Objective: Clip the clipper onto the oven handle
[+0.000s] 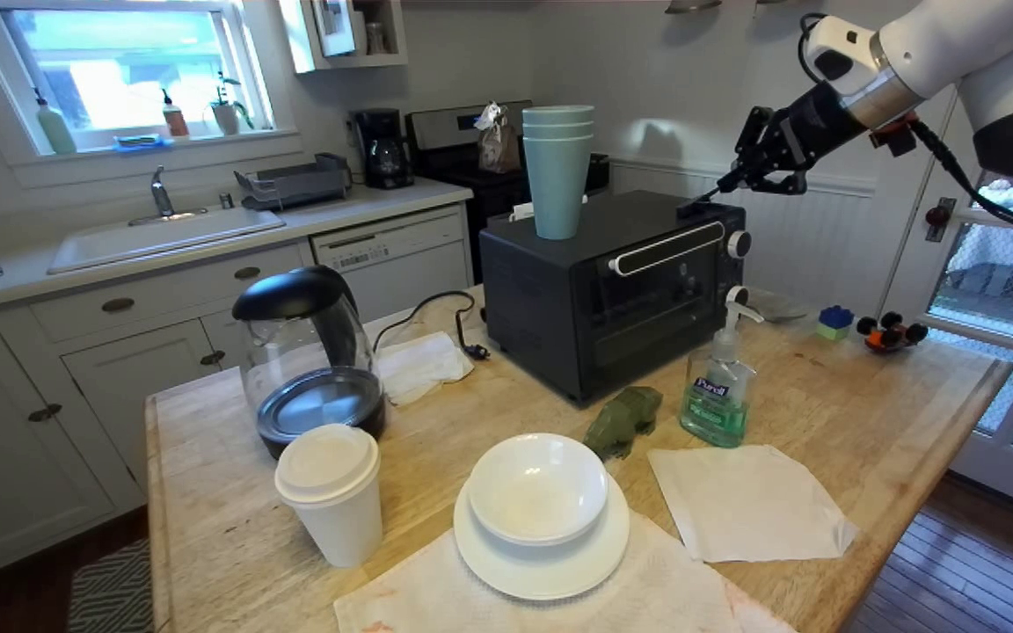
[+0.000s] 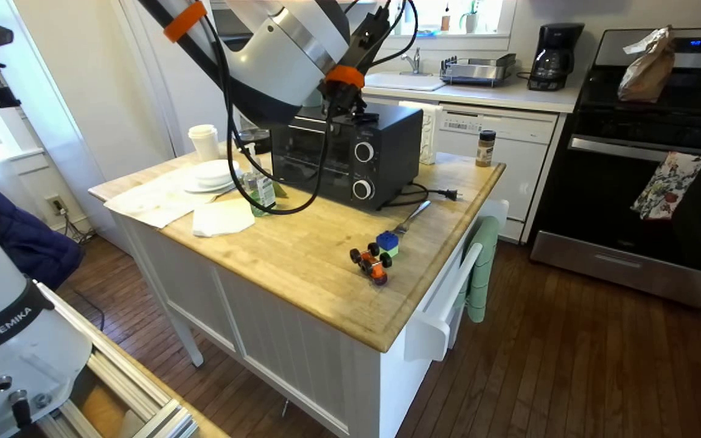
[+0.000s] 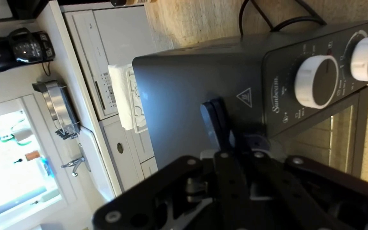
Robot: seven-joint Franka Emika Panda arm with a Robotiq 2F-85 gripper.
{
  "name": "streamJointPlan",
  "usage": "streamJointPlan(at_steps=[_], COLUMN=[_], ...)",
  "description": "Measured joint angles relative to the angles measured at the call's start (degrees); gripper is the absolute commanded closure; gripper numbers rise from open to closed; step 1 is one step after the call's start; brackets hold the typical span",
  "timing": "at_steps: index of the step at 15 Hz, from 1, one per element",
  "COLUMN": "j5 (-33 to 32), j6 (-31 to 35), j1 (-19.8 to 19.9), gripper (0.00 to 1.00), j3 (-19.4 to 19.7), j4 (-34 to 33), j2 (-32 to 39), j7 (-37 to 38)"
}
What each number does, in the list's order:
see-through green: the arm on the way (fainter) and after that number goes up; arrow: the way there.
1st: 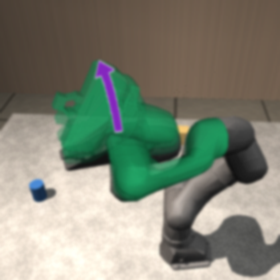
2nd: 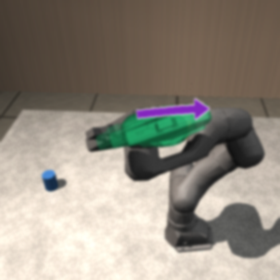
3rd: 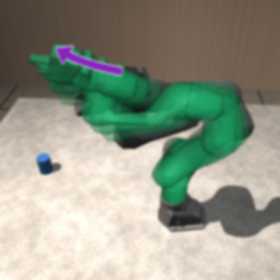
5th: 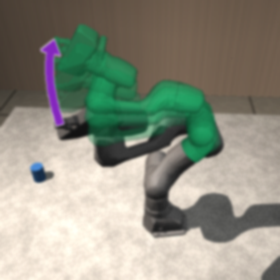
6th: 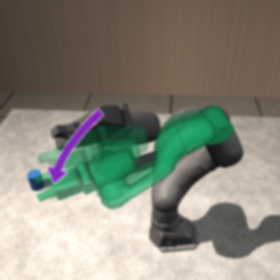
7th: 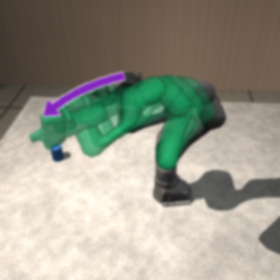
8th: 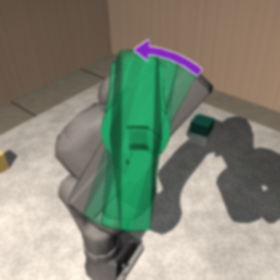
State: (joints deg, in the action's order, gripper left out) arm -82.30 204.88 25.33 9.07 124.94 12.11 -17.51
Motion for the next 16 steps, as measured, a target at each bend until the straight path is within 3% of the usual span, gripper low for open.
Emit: streamJointPlan(at_steps=[9,16], j5=[0.03,0.20], j6=[-1.24,-3.05], j1=[0.01,-2.73], gripper=[0.99,0.99], j3=[0.44,3.57], j4=[-0.13,-0.12], j2=[-0.07,-0.32], j7=[0.43,0.38])
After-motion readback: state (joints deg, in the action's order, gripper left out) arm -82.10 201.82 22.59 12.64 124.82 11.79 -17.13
